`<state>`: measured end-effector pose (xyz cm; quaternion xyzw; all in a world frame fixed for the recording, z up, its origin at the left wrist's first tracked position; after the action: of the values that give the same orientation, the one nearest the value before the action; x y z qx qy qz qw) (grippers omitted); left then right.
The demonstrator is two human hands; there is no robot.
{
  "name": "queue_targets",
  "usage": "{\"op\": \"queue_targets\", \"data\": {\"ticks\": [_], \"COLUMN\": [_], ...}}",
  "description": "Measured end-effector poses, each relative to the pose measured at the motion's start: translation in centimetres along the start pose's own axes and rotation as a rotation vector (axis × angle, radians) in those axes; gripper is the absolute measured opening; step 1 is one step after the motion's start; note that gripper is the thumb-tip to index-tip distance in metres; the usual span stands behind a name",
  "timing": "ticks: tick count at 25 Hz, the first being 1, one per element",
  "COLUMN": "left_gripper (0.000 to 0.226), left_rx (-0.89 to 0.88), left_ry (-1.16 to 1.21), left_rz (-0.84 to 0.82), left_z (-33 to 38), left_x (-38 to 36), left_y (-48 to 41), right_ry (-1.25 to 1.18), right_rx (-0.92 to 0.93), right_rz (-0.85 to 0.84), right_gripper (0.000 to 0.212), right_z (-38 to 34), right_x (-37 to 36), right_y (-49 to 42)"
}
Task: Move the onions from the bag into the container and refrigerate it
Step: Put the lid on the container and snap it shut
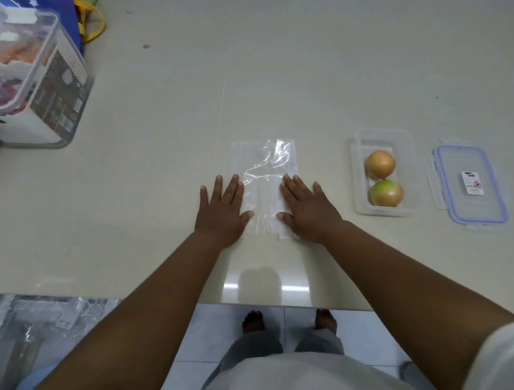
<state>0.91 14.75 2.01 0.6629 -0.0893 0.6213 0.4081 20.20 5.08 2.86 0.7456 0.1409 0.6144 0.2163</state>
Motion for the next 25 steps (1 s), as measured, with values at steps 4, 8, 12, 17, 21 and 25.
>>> {"op": "queue_targets", "data": {"ticks": [4, 8, 12, 17, 21, 25], "left_gripper": [0.071, 0.066, 0.057, 0.043, 0.039, 0.041], "left_rx": [-0.007, -0.059, -0.179, -0.302, -0.432, -0.418], "left_ry": [0.03, 0.131, 0.255, 0.431, 0.515, 0.686], "left_rz": [0.022, 0.218, 0.364, 0.406, 0.294, 0.13], "left_z": [-0.2, 1.0, 5.5, 15.5, 25.3, 35.3], "left_x": [0.3, 1.4, 2.8, 4.8, 6.7, 8.0], "left_y": [-0.2, 0.6, 1.2, 0.8, -0.8, -4.6], "right_ry": [-0.02, -0.128, -0.282, -0.392, -0.48, -0.593], "right_rx": [-0.009, 0.07, 0.038, -0.126, -0.348, -0.588], "right_rz": [0.016, 0.254, 0.348, 0.424, 0.506, 0.579], "right_gripper": [0.071, 0.069, 0.067, 0.066, 0.06, 0.052], "right_z": [-0.5, -1.2, -0.4, 6.2, 15.8, 26.0], "right_x": [0.5, 1.6, 1.0, -0.9, -1.3, -0.9], "right_y": [-0.1, 2.5, 7.6, 15.7, 20.1, 21.2]}}
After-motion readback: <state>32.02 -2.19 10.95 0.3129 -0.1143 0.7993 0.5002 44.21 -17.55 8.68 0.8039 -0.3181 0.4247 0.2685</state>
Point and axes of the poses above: each hand's wrist, its own y-axis away from the middle knuckle, its own x-axis out of the back of the hand, z = x × y, the point moved 1 cm from there along -y, towards the middle knuckle, and after that the axes turned 8 degrees about -z, right-handed, at the moved point
